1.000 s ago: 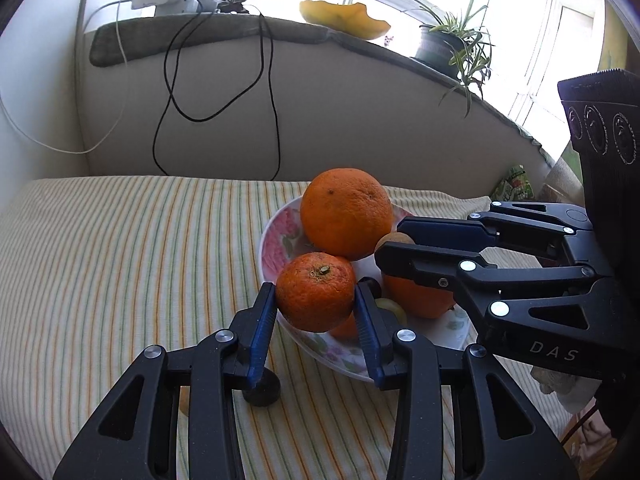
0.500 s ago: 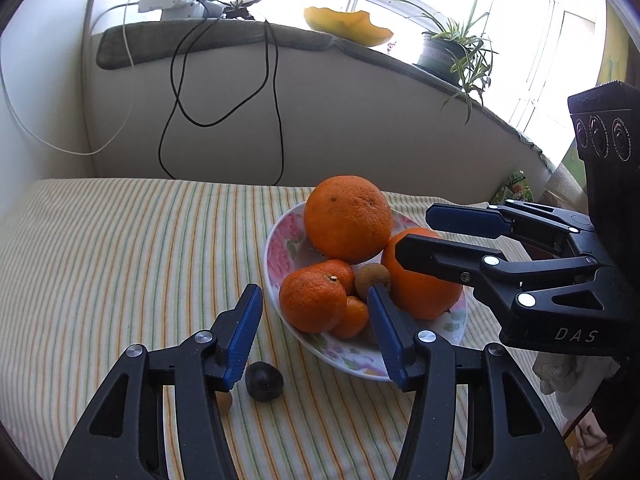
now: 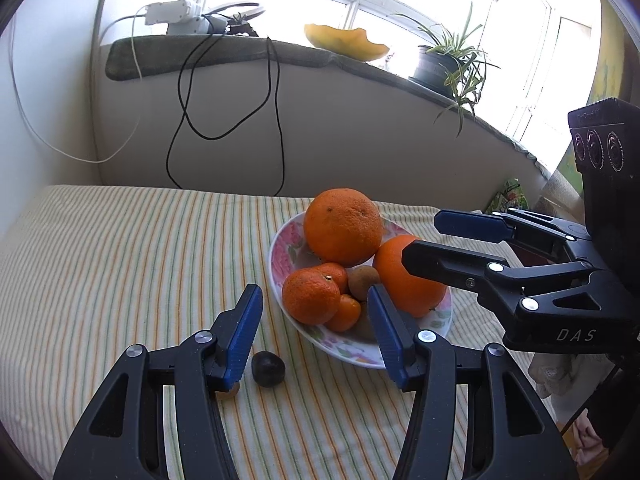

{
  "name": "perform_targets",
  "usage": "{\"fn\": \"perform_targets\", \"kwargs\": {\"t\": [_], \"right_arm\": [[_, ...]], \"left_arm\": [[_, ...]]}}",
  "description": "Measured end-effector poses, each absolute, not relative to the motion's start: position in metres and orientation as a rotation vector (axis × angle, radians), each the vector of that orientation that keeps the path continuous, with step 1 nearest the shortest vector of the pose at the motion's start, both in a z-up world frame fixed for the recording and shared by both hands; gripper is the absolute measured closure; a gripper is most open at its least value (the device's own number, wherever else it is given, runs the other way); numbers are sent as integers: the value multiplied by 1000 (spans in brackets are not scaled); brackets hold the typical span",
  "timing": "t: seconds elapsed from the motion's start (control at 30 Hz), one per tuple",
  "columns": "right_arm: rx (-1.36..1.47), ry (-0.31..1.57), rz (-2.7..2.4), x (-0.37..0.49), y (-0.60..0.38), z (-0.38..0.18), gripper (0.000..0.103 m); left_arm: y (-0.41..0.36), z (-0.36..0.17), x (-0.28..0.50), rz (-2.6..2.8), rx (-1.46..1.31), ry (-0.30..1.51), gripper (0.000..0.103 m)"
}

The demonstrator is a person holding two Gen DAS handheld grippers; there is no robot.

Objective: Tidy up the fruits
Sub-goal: 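Lower the tangerine and brown fruit onto the plate and open both tools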

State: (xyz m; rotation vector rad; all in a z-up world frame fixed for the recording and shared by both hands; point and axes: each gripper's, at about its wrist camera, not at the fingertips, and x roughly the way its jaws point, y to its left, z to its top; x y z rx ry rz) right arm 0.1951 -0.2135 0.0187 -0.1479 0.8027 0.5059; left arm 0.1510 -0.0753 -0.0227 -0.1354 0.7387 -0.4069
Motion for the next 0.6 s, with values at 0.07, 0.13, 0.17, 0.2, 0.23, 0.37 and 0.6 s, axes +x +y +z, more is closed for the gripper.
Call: {"fn": "perform_targets", "kwargs": {"t": [0.07, 0.13, 0.17, 0.2, 0.23, 0.37, 0.6], "right_arm": [[-143, 800, 505, 192, -213, 20, 37], [-139, 796, 505, 189, -212, 22, 35], [-137, 794, 505, 187, -212, 23, 35], [-133, 792, 506, 185, -212, 24, 35], [-125, 791, 509, 184, -211, 25, 35], [-109, 789, 518, 177, -211, 29, 35], [-88, 781, 525, 166, -206, 32, 35]], "left_arm": [[-74, -21, 147, -405, -137, 732, 49], [-72, -19, 144, -404, -138, 729, 49], [-71, -18, 143, -403, -139, 727, 49], [-70, -18, 142, -402, -141, 724, 49], [-69, -17, 140, -400, -142, 722, 49], [-65, -15, 134, -394, -141, 716, 49], [-59, -12, 126, -378, -145, 703, 49]]}}
